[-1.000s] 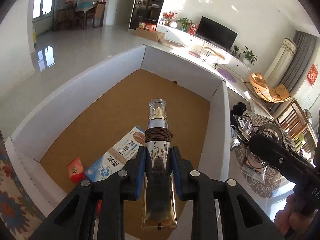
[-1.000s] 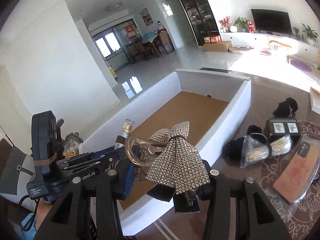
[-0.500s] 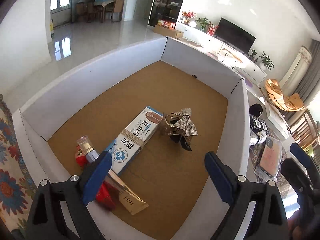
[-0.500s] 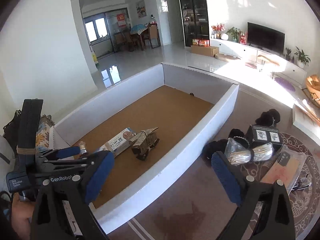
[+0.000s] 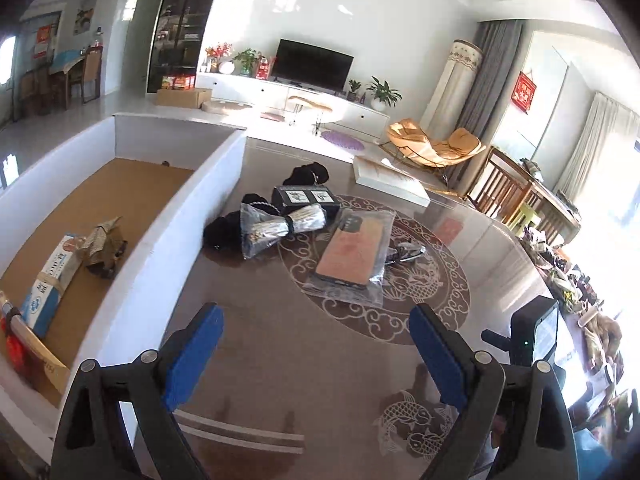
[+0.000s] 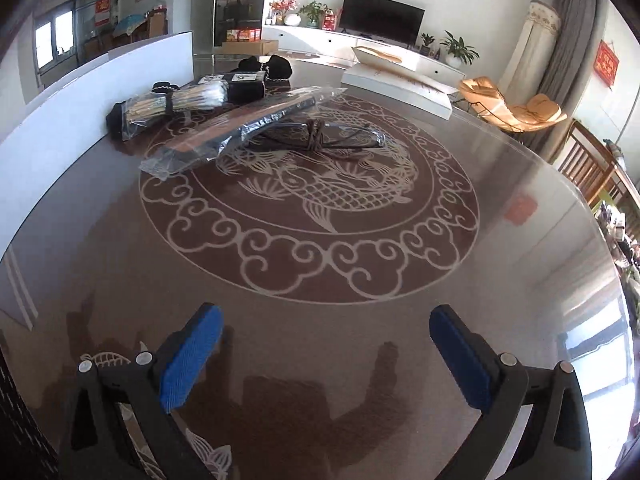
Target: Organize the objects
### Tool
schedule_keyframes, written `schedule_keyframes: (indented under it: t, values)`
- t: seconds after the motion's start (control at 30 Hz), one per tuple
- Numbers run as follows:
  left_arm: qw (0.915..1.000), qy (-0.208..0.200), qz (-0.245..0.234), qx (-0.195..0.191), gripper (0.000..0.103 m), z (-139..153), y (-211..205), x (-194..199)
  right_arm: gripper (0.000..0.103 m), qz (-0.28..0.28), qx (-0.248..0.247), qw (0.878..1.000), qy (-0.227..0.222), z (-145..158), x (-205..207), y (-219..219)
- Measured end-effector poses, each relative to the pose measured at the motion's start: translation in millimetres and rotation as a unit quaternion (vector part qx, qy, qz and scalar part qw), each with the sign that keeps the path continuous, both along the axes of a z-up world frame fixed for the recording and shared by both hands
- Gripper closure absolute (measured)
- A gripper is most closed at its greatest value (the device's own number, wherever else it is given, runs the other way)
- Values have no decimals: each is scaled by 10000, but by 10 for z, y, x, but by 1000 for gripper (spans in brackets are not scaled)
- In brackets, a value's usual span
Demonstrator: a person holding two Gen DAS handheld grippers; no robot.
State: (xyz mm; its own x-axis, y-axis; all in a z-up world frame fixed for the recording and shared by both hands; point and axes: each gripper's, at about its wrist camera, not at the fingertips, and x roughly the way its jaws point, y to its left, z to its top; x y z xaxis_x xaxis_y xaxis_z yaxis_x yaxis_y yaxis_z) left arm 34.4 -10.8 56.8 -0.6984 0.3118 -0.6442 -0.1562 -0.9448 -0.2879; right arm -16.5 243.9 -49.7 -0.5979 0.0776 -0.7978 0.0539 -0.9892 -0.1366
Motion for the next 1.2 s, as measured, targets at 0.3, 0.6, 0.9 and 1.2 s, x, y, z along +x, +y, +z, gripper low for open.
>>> schedule_keyframes:
  t: [0.3,0.6,0.9,1.2]
  values:
    - [9954,-533,-2,-796,8,-709,379,-248,0,-286,-631,9975,-113,-51,29,138]
    - [9953,-749,197,-581,8,-837,249,-255,0,-286,-597,9978,-103,-64,48,120]
    - [9891,-967,29,-1109,8,-969,431,-276,0,-290,-598,9977,-104,-68,49,117]
    - [9864,-995,-140,-1298,8,-993,528,-270,0,-297,-598,9977,-103,-64,47,119]
